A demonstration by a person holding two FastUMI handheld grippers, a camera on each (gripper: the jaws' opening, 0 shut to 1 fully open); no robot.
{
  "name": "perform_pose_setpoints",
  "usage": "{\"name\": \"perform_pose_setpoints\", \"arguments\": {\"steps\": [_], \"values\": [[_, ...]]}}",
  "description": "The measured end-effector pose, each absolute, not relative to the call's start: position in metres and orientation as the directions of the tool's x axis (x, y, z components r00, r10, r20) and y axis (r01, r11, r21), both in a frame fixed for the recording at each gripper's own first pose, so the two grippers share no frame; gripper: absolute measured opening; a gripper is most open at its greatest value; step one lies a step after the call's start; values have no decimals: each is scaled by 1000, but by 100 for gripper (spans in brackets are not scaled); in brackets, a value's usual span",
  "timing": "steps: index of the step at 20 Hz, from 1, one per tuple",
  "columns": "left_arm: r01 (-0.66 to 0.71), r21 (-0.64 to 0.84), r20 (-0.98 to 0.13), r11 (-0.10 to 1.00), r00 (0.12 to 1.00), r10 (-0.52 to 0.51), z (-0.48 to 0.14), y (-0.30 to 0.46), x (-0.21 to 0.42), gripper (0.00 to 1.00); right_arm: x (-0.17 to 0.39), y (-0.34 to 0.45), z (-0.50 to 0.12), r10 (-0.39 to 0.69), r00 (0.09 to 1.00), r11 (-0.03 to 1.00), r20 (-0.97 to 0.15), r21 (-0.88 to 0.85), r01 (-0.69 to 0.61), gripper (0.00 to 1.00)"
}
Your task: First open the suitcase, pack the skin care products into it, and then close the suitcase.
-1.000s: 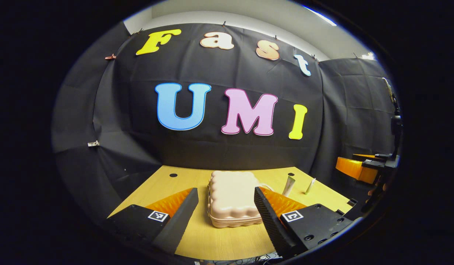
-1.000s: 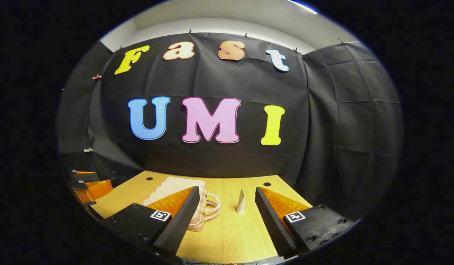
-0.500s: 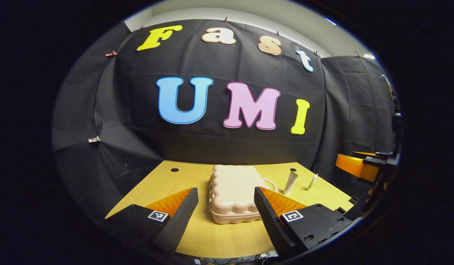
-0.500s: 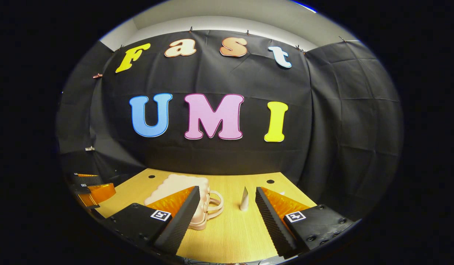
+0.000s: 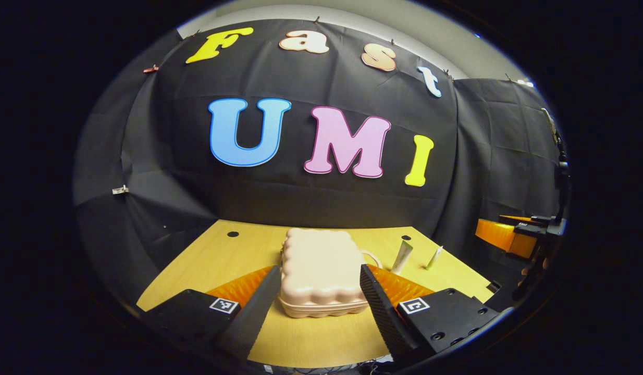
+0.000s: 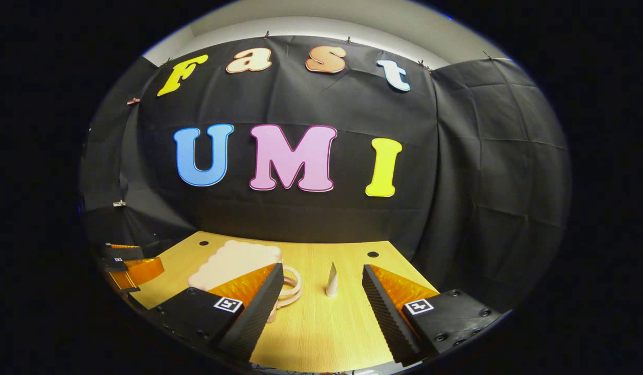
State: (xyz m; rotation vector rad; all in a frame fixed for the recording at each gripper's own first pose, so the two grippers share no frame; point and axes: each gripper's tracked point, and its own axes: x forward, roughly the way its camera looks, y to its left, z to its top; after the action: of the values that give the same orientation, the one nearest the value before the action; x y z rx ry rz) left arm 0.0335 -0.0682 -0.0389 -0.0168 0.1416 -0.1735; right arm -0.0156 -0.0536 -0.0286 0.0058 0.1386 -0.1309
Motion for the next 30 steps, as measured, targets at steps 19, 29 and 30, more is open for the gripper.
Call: {"name": "perform_pose_setpoints", "arguments": {"steps": [19, 29, 30], "values": [[289, -53, -540, 956, 797, -271, -184, -311, 275, 85, 96, -198, -85, -24, 973, 999, -230, 38, 33, 96], [49, 90, -708, 995, 706, 29, -267, -277, 311, 62, 122, -226, -126, 10, 945, 994, -327, 102, 25, 97], [25, 79, -718, 997, 695, 40, -268, -273, 308, 42, 123, -226, -127, 13, 944, 995, -329, 100, 21, 97]]}}
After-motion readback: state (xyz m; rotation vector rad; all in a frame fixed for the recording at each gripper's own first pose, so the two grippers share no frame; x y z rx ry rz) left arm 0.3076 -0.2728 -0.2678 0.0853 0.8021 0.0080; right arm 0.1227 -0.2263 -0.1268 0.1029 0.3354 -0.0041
